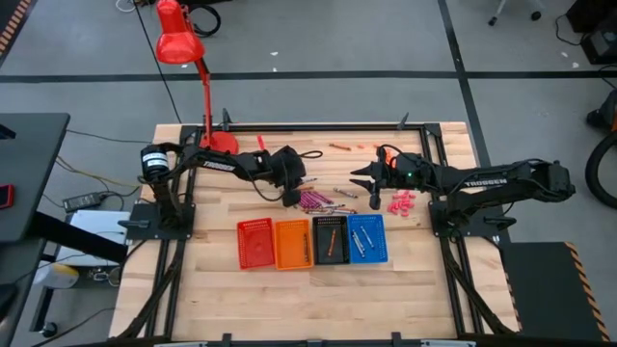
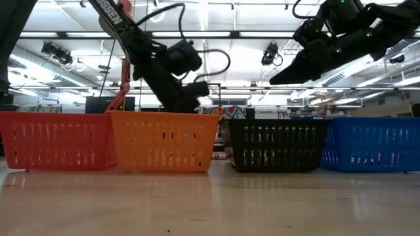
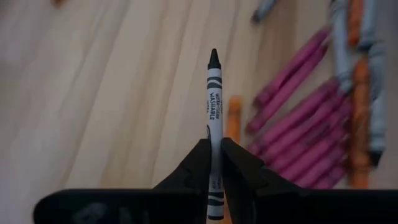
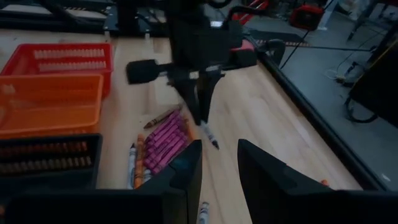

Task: Sort crayons
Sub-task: Put the black crayon into the blue bin

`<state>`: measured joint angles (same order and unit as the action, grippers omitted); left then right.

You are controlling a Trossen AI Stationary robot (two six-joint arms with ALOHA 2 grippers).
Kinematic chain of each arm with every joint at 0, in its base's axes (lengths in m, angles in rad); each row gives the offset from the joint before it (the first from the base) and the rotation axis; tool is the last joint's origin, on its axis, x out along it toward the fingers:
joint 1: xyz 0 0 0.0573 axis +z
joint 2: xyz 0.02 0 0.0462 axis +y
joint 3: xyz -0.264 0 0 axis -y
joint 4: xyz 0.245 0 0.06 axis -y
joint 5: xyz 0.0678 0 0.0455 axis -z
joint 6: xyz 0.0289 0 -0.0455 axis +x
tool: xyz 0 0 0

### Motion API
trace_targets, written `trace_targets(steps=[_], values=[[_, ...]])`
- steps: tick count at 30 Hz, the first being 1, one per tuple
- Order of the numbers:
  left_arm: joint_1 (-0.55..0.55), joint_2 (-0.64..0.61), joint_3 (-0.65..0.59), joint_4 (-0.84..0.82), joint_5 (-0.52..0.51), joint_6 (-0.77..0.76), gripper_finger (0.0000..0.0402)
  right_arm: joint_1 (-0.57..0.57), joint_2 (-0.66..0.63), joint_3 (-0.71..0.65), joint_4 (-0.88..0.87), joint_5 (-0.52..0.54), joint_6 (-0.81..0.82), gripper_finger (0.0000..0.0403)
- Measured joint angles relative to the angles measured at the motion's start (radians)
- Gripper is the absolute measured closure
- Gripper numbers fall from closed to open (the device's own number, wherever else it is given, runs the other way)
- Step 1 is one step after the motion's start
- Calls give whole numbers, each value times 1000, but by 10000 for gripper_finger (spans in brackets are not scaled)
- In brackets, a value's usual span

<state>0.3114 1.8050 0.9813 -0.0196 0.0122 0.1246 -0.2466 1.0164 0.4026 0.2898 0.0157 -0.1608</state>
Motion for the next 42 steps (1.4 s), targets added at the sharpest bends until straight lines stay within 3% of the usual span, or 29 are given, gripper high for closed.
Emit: trace_targets(steps=[8, 14, 19, 31, 42], values=[[-91, 5, 1, 254, 3, -101, 363, -73, 16, 1, -35, 204, 76, 296], [-182, 5, 6, 368, 4, -228, 362, -145, 16, 1, -58, 250, 139, 296], [-270, 42, 102, 319, -5, -282, 362, -183, 16, 1, -80, 254, 161, 296], [-377, 280, 507, 155, -47, 40, 361, -194, -1, 70, -318, 252, 204, 296], [-387, 349, 557, 109, -48, 428, 353, -195, -2, 73, -353, 245, 215, 296]])
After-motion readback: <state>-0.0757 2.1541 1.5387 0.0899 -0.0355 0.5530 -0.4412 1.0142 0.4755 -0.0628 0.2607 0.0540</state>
